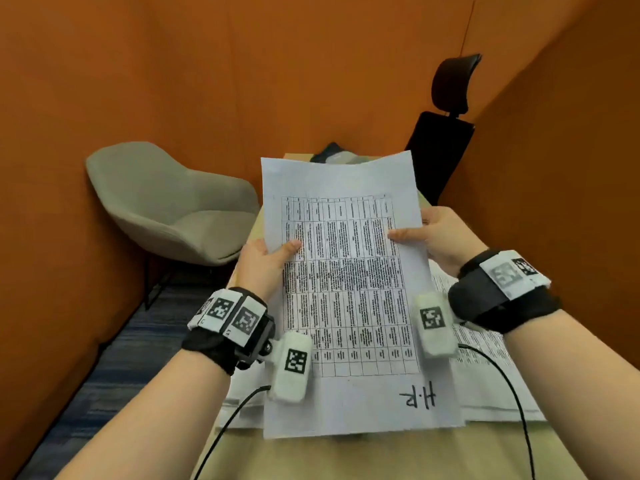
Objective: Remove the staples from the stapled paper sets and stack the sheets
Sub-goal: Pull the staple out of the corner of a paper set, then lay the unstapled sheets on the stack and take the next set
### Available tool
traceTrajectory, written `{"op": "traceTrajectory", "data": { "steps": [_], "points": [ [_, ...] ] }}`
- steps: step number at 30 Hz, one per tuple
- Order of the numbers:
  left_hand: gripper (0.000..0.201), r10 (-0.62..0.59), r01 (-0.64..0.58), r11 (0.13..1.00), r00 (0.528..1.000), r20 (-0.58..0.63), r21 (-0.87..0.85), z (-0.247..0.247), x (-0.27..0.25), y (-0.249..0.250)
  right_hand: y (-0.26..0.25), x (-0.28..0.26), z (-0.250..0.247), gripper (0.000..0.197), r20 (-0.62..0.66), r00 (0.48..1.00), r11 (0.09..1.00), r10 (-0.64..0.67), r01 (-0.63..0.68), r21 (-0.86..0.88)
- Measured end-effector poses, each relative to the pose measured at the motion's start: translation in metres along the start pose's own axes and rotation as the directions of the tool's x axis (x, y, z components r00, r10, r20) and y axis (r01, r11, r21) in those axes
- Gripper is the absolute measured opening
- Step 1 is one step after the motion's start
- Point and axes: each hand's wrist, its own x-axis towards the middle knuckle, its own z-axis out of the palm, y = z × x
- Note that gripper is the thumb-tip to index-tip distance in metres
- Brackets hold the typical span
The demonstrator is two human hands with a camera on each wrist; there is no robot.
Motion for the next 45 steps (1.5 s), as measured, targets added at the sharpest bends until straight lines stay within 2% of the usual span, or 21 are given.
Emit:
{"op": "traceTrajectory", "data": {
  "steps": [2, 4, 5, 7, 8, 9, 12, 15, 18, 19, 21, 22, 23, 24, 26, 28, 32, 34, 37, 41, 45],
  "points": [
    [0.025, -0.069, 0.070, 0.994, 0.997, -0.015, 0.087, 0.006, -0.006, -0.022, 0.021, 0.004, -0.010, 0.022, -0.092, 0.990, 0.975, 0.104, -0.120, -0.190],
    [0.026, -0.118, 0.120, 0.976, 0.993, -0.022, 0.183, 0.009, -0.011, -0.040, 0.043, 0.008, -0.021, 0.027, -0.217, 0.959, 0.886, 0.180, -0.254, -0.387],
    [0.028, -0.138, 0.140, 0.964, 0.990, -0.028, 0.225, 0.009, -0.013, -0.045, 0.052, 0.009, -0.026, 0.034, -0.248, 0.948, 0.777, 0.199, -0.307, -0.549],
    [0.032, -0.152, 0.156, 0.945, 0.988, -0.039, 0.288, 0.010, -0.014, -0.050, 0.071, 0.009, -0.033, 0.049, -0.236, 0.940, 0.436, 0.247, -0.326, -0.839],
    [0.032, -0.154, 0.159, 0.940, 0.987, -0.040, 0.302, 0.010, -0.014, -0.051, 0.078, 0.007, -0.033, 0.052, -0.203, 0.934, 0.315, 0.293, -0.294, -0.902],
    [0.031, -0.153, 0.159, 0.938, 0.987, -0.043, 0.307, 0.011, -0.014, -0.052, 0.085, 0.007, -0.032, 0.050, -0.168, 0.925, 0.237, 0.342, -0.258, -0.937],
    [0.021, -0.163, 0.171, 0.946, 0.985, -0.051, 0.274, 0.012, -0.016, -0.053, 0.103, 0.012, -0.029, 0.037, -0.128, 0.913, 0.127, 0.387, -0.190, -0.974],
    [0.020, -0.146, 0.151, 0.960, 0.989, -0.038, 0.235, 0.012, -0.018, -0.057, 0.111, 0.018, -0.032, 0.027, -0.192, 0.911, 0.067, 0.365, -0.231, -0.971],
    [0.027, -0.141, 0.144, 0.964, 0.990, -0.029, 0.221, 0.010, -0.021, -0.060, 0.110, 0.032, -0.042, 0.027, -0.257, 0.923, 0.221, 0.288, -0.325, -0.920],
    [0.027, -0.141, 0.143, 0.968, 0.990, -0.025, 0.205, 0.009, -0.021, -0.062, 0.105, 0.037, -0.046, 0.029, -0.300, 0.928, 0.327, 0.221, -0.360, -0.874],
    [0.022, -0.145, 0.145, 0.973, 0.989, -0.013, 0.177, 0.009, -0.022, -0.063, 0.080, 0.044, -0.051, 0.034, -0.450, 0.892, 0.640, 0.031, -0.363, -0.677],
    [0.014, -0.141, 0.140, 0.975, 0.990, -0.008, 0.172, 0.010, -0.023, -0.064, 0.065, 0.046, -0.052, 0.034, -0.534, 0.842, 0.790, -0.079, -0.273, -0.548],
    [0.007, -0.129, 0.128, 0.977, 0.992, -0.006, 0.171, 0.010, -0.023, -0.065, 0.050, 0.046, -0.051, 0.032, -0.599, 0.783, 0.906, -0.167, -0.118, -0.407],
    [0.007, -0.119, 0.119, 0.977, 0.993, -0.010, 0.175, 0.011, -0.024, -0.065, 0.034, 0.044, -0.047, 0.028, -0.635, 0.740, 0.963, -0.221, 0.063, -0.262],
    [0.009, -0.100, 0.102, 0.980, 0.995, -0.018, 0.169, 0.012, -0.026, -0.066, 0.010, 0.039, -0.034, 0.029, -0.623, 0.723, 0.927, -0.299, 0.375, -0.011],
    [0.011, -0.083, 0.086, 0.982, 0.996, -0.021, 0.165, 0.012, -0.028, -0.066, -0.002, 0.039, -0.018, 0.030, -0.549, 0.758, 0.867, -0.353, 0.485, 0.113],
    [0.009, -0.041, 0.043, 0.991, 0.999, -0.018, 0.128, 0.014, -0.033, -0.063, -0.002, 0.039, 0.011, 0.027, -0.411, 0.819, 0.895, -0.402, 0.446, 0.014],
    [0.009, -0.026, 0.028, 0.994, 0.999, -0.026, 0.104, 0.015, -0.036, -0.060, 0.003, 0.041, 0.013, 0.027, -0.429, 0.824, 0.914, -0.370, 0.405, -0.011],
    [0.019, -0.001, 0.005, 0.991, 1.000, -0.027, 0.133, 0.014, -0.039, -0.059, 0.009, 0.042, 0.007, 0.020, -0.462, 0.839, 0.936, -0.289, 0.349, 0.049],
    [0.021, 0.019, -0.019, 0.985, 1.000, 0.001, 0.169, 0.013, -0.041, -0.058, 0.014, 0.042, 0.003, 0.019, -0.453, 0.860, 0.952, -0.234, 0.297, 0.073],
    [0.019, 0.030, -0.033, 0.986, 0.999, 0.019, 0.166, 0.012, -0.041, -0.057, 0.016, 0.047, 0.006, 0.017, -0.493, 0.849, 0.954, -0.191, 0.279, 0.112]
  ]
}}
